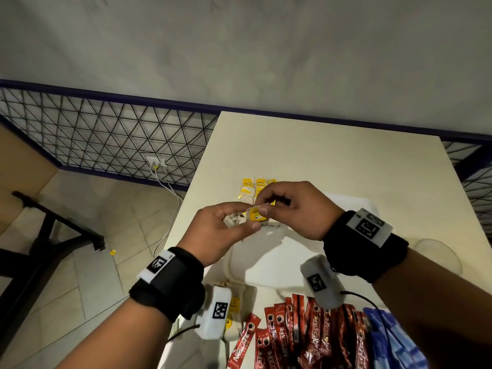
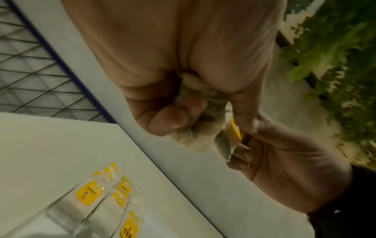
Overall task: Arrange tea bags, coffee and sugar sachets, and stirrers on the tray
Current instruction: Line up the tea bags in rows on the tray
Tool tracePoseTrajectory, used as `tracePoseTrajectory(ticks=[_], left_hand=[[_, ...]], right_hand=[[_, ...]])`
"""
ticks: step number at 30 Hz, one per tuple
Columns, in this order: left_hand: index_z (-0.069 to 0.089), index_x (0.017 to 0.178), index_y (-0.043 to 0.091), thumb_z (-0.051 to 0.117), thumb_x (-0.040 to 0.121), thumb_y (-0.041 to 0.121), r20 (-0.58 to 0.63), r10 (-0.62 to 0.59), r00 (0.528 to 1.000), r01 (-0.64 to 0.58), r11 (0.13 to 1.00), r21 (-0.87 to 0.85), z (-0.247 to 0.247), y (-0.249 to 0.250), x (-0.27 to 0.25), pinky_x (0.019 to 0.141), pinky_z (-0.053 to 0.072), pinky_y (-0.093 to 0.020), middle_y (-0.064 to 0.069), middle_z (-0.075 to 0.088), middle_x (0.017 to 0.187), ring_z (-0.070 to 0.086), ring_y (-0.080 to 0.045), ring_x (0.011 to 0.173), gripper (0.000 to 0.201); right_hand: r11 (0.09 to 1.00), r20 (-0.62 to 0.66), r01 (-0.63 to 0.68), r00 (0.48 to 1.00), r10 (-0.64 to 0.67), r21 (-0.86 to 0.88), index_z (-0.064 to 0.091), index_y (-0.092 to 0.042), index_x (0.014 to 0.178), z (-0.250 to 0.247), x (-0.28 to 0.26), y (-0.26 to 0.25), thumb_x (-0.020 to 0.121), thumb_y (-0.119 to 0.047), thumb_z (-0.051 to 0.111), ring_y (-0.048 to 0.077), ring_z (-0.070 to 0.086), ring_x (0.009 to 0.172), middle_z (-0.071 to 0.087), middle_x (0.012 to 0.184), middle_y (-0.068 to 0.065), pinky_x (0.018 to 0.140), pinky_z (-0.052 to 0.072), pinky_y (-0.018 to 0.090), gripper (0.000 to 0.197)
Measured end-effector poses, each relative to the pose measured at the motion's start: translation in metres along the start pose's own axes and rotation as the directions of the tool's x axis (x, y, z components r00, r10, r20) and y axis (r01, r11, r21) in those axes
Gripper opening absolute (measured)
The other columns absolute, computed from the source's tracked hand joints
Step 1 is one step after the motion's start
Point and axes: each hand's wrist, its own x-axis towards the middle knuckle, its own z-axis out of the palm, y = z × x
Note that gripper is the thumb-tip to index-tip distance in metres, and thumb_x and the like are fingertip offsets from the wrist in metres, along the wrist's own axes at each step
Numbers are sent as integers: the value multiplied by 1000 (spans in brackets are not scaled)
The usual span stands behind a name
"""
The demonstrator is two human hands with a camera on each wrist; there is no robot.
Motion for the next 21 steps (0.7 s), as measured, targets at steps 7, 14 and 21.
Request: tracePoseTrajectory(ticks=[7,14,21], left_hand=[[70,74,39,77,79,30,78,123,989,-144,899,415,-9,7,21,65,38,-8,18,63,77,57,7,74,13],[74,85,32,76,80,34,76,91,993,-117,874,471,-1,-12,36,70,41,-9,18,63,85,59,-2,82,6],[69,81,36,76,81,24,74,32,997,-61,901,429,-19,-39,29,65,41,-5,14,68,86,61,-2,79,14]], right_hand=[[980,25,-9,1000,14,-196,64,-28,89,-15,5,-4,84,-17,70,4,43,54,58,70,-19,55,32,11,14],[907,30,6,1000,7,-420,71,-22,95,-8,19,19,89,-26,65,-13,48,74,57,82,-18,65,30,5,10],[849,74,-178,966,246,-498,69,-22,101,13,23,76,88,-29,64,17,58,93,69,101,-2,80,42,28,16]])
